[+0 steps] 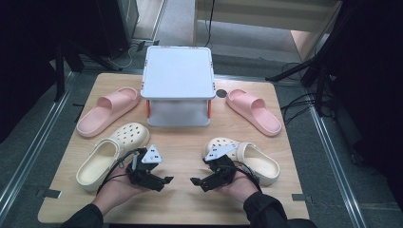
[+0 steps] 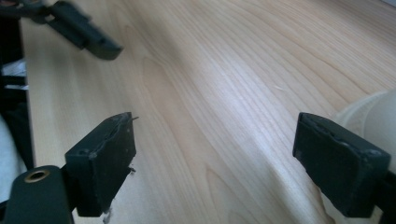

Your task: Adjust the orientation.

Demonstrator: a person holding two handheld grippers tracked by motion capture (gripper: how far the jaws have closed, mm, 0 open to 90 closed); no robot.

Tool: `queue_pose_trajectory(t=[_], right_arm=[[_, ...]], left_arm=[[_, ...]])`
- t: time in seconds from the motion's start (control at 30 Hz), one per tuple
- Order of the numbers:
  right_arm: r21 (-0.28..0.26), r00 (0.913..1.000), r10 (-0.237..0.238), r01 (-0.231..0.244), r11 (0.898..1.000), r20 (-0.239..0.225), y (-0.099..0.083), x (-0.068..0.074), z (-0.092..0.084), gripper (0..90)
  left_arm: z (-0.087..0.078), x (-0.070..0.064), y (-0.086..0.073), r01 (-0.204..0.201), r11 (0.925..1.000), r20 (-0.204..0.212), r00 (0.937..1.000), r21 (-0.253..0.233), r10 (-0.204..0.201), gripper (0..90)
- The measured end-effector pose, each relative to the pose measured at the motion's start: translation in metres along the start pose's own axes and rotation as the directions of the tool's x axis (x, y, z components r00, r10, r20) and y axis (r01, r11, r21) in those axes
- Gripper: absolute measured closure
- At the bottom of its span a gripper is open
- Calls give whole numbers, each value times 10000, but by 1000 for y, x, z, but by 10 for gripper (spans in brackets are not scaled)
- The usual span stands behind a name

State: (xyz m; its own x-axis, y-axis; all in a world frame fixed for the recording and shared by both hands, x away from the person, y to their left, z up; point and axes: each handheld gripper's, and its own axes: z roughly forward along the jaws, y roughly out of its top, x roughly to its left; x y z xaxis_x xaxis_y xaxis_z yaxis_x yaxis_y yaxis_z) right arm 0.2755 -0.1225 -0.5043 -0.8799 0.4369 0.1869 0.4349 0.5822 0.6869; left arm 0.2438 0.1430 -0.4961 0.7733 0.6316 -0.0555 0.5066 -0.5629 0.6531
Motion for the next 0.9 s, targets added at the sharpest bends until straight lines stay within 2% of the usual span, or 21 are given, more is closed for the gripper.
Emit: queue_pose_trajectory(t=[0.03, 0.07, 0.1, 0.17, 0.23, 0.3, 0.37, 0.4, 0.5, 0.57, 0.63, 0.73, 0.77, 0.9], right_arm=[[125, 9997, -36, 33, 9999, 226, 4, 1, -1, 191], [125, 9997, -36, 33, 9999, 226, 4, 1, -1, 191], [65, 9995, -59, 57, 10000, 296, 6, 2, -3, 176], [-57, 9998, 9, -8, 10000, 218, 7, 2, -4, 136], [-73, 9998, 47, -45, 10000, 167, 7, 2, -4, 136], [-173, 9999, -21, 24, 9998, 147, 8, 3, -5, 177], [-144, 9999, -137, 138, 9998, 44, 10, 6, -6, 222], [-125, 9997, -204, 205, 9997, 95, 10, 7, -7, 245], [-107, 9993, -315, 317, 9994, 216, 12, 7, -8, 300], [-41, 9995, -253, 254, 9997, 211, 13, 6, -9, 324], [-9, 9995, -188, 188, 9998, 264, 14, 4, -10, 341], [13, 9995, -37, 37, 10000, 327, 14, 3, -11, 355], [60, 9995, 36, -38, 10000, 328, 14, 1, -11, 377], [247, 9997, 176, -181, 9995, 196, 14, 1, -10, 400]], left_arm=[[-3, 4, -1, 110, 9999, 107, 9999, 115, -111, 285], [-3, 4, -1, 110, 9999, 107, 9999, 115, -111, 294], [-5, 7, -1, 338, 9989, 133, 9993, 320, -342, 322], [-7, 10, -1, 556, 9981, 244, 9981, 279, -563, 350], [-9, 12, -1, 677, 9974, 294, 9972, 227, -683, 361], [-11, 13, -1, 773, 9969, 336, 9964, 175, -778, 377], [-14, 14, -2, 592, 9982, 370, 9976, -133, -587, 439], [-15, 14, -3, 578, 9981, 513, 9971, -193, -568, 469], [-17, 13, -3, 425, 9989, 607, 9973, -215, -411, 477], [-16, 14, -3, 486, 9987, 561, 9973, -140, -477, 433], [-16, 17, -1, 617, 9981, 1016, 9929, 65, -620, 449], [-17, 18, -1, 625, 9980, 1061, 9923, 105, -633, 450], [-18, 18, -1, 423, 9991, 967, 9944, -4, -420, 465], [-21, 18, -1, 348, 9994, 919, 9952, -68, -340, 485]])
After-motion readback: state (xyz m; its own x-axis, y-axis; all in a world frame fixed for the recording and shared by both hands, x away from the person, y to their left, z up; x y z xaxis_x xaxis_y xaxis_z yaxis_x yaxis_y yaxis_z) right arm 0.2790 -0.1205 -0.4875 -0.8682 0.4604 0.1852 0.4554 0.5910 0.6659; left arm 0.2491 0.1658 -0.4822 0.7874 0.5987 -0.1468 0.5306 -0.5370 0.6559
